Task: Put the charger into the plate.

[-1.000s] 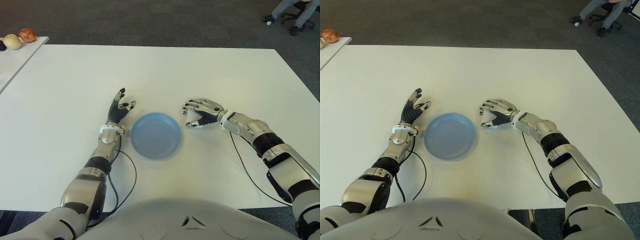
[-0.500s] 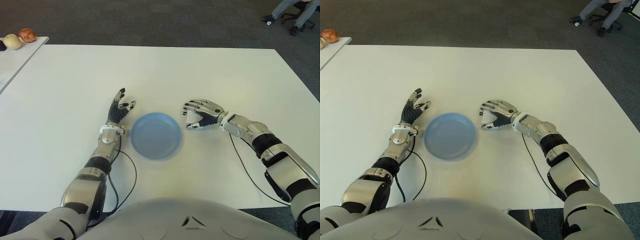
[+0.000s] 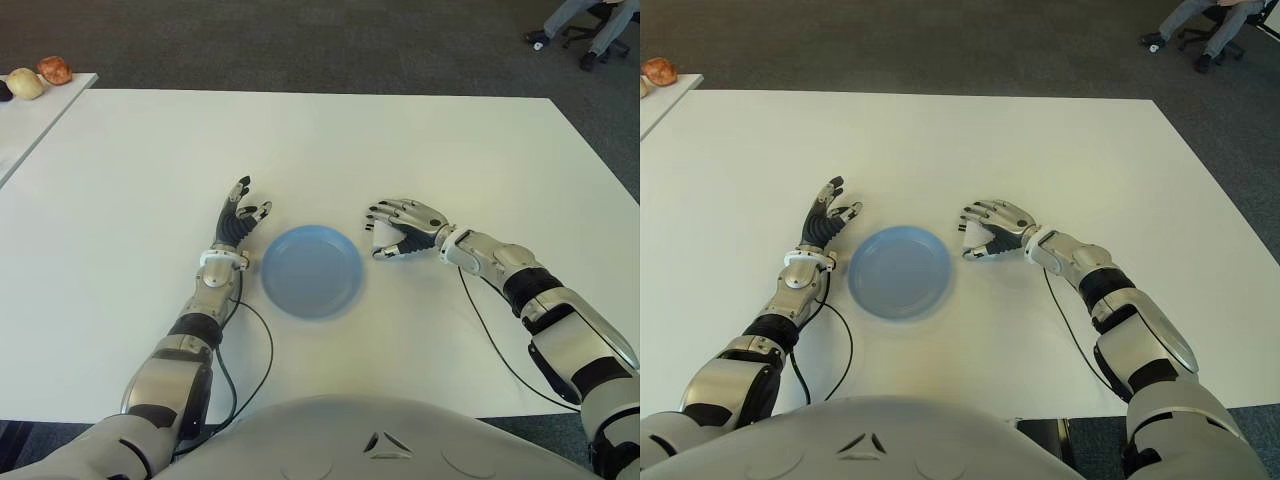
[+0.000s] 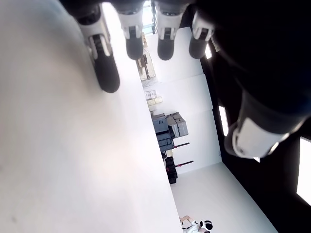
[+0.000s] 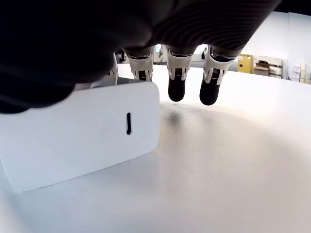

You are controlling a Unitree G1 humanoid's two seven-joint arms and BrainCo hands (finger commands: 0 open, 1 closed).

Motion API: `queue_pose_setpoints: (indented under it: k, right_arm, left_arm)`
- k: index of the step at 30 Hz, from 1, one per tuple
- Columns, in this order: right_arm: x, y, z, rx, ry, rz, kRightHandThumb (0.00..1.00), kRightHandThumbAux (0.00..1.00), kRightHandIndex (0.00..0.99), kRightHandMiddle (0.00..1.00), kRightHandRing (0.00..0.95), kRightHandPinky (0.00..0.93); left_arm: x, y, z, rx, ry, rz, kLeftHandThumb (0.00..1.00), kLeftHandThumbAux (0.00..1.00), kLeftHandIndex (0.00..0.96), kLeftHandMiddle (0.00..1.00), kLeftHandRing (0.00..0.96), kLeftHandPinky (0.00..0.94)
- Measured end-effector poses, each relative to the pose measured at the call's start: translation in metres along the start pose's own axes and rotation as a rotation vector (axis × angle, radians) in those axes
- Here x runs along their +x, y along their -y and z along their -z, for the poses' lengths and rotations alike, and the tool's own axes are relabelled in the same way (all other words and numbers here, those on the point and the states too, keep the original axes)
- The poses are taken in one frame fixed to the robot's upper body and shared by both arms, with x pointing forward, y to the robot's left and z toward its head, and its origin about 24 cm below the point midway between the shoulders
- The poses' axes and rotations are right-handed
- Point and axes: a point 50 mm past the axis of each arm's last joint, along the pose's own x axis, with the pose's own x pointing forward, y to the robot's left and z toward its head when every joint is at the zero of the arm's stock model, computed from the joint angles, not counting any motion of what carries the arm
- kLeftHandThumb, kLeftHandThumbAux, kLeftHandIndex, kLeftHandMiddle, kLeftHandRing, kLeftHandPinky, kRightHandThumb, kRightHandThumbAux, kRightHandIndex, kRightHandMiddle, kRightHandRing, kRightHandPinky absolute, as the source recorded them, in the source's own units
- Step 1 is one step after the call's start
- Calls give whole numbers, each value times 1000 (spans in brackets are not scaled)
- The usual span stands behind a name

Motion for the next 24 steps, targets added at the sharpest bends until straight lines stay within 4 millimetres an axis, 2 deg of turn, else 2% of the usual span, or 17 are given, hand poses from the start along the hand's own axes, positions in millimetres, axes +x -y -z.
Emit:
queue_pose_setpoints:
  k: [24]
  right_arm:
    - [-8,1,-1,30,-77,59,307,114,0,0,0,0]
  left_arm:
    - [0,-2,0,10,0,10,0,638,33,61,53,30]
